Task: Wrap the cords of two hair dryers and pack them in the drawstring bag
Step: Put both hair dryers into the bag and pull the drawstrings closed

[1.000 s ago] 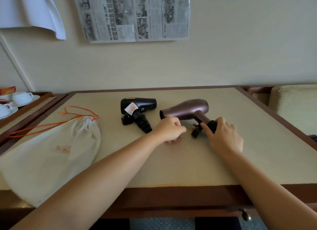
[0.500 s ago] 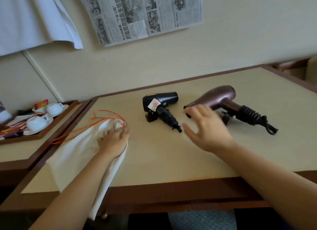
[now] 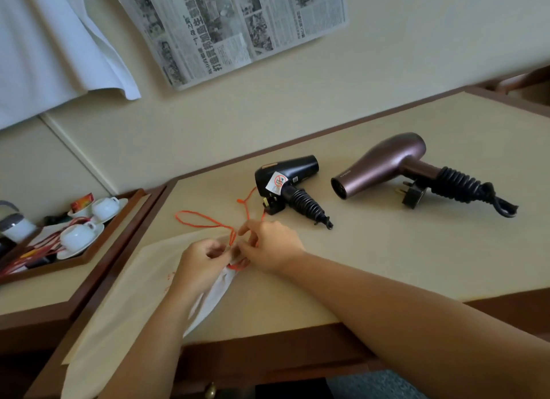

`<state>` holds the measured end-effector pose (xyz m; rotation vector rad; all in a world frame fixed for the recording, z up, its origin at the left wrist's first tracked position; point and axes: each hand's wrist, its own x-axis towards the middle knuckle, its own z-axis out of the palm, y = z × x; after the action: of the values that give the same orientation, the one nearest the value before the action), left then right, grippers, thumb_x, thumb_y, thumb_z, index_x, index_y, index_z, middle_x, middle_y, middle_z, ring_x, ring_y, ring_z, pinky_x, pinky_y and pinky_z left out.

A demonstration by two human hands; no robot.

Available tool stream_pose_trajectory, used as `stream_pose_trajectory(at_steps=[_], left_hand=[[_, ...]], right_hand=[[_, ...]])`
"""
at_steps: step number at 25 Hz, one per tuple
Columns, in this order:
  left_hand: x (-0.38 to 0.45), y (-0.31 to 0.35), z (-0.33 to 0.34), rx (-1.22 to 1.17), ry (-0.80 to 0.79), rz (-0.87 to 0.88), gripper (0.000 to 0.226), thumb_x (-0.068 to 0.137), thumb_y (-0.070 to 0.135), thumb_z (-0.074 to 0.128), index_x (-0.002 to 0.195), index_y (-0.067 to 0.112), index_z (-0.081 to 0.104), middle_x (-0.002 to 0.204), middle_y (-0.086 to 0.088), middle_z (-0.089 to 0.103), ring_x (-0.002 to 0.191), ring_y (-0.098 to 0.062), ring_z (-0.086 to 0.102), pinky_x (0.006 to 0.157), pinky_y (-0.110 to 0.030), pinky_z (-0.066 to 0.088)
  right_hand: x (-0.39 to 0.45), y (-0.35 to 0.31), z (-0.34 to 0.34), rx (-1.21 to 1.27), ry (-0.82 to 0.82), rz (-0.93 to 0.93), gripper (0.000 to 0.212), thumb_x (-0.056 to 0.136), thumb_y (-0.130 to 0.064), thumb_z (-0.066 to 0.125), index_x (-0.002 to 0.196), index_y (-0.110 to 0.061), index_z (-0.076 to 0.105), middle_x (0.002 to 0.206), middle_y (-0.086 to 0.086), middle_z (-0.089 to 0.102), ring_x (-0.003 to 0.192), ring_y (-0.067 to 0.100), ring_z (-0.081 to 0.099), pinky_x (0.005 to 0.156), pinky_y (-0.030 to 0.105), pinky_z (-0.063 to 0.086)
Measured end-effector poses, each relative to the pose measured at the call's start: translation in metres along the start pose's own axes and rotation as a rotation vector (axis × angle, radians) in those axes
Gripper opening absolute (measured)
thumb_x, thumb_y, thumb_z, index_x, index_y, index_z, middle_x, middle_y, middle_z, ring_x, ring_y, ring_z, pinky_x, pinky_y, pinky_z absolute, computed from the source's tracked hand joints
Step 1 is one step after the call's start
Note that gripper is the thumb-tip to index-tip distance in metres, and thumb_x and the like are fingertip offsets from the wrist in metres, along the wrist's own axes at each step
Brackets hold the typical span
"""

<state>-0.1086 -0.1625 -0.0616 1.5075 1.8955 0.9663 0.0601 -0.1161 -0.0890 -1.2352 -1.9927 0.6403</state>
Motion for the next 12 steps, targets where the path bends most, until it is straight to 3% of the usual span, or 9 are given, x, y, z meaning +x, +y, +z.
stream_pose_trajectory(at_steps=[3,5,8,12], left_hand=[[-0.012,0.008,0.011,-0.54,-0.089,-0.135,0.01,0.095,0.006,0.069,0.103,0.002,0.073,0.097,-0.019,0.08,0.084,-0.024,0.078,0.07,-0.028,0.06],[-0.016,0.006,0.013,-0.671,-0.125,-0.14,0.011,0.09,0.005,0.072,0.095,0.008,0.063,0.089,-0.019,0.076,0.074,-0.024,0.074,0.066,-0.029,0.06],[-0.025,0.007,0.009,-0.681,-0.164,-0.085,0.041,0.073,0.006,0.081,0.085,0.016,0.043,0.073,-0.012,0.07,0.064,-0.022,0.068,0.06,-0.028,0.056],[-0.043,0.01,-0.002,-0.512,-0.153,0.024,0.051,0.085,-0.017,0.068,0.081,0.017,0.03,0.056,-0.002,0.051,0.054,-0.014,0.055,0.055,-0.023,0.052]], right_hand=[[0.005,0.007,-0.008,0.261,-0.071,0.081,0.04,0.082,-0.063,0.072,0.103,-0.03,0.064,0.08,-0.004,0.073,0.078,0.012,0.069,0.067,0.027,0.05],[0.003,0.011,-0.02,0.446,-0.192,0.097,0.047,0.074,-0.057,0.084,0.104,-0.028,0.063,0.072,-0.007,0.068,0.063,0.006,0.064,0.063,0.021,0.048],[0.002,0.012,-0.032,0.578,-0.361,0.033,0.051,0.076,-0.032,0.091,0.112,-0.019,0.058,0.061,-0.003,0.059,0.052,0.01,0.053,0.06,0.026,0.046],[-0.005,-0.003,-0.046,0.587,-0.524,-0.026,0.049,0.085,-0.017,0.084,0.125,-0.018,0.055,0.051,-0.012,0.053,0.048,0.007,0.049,0.058,0.02,0.045]])
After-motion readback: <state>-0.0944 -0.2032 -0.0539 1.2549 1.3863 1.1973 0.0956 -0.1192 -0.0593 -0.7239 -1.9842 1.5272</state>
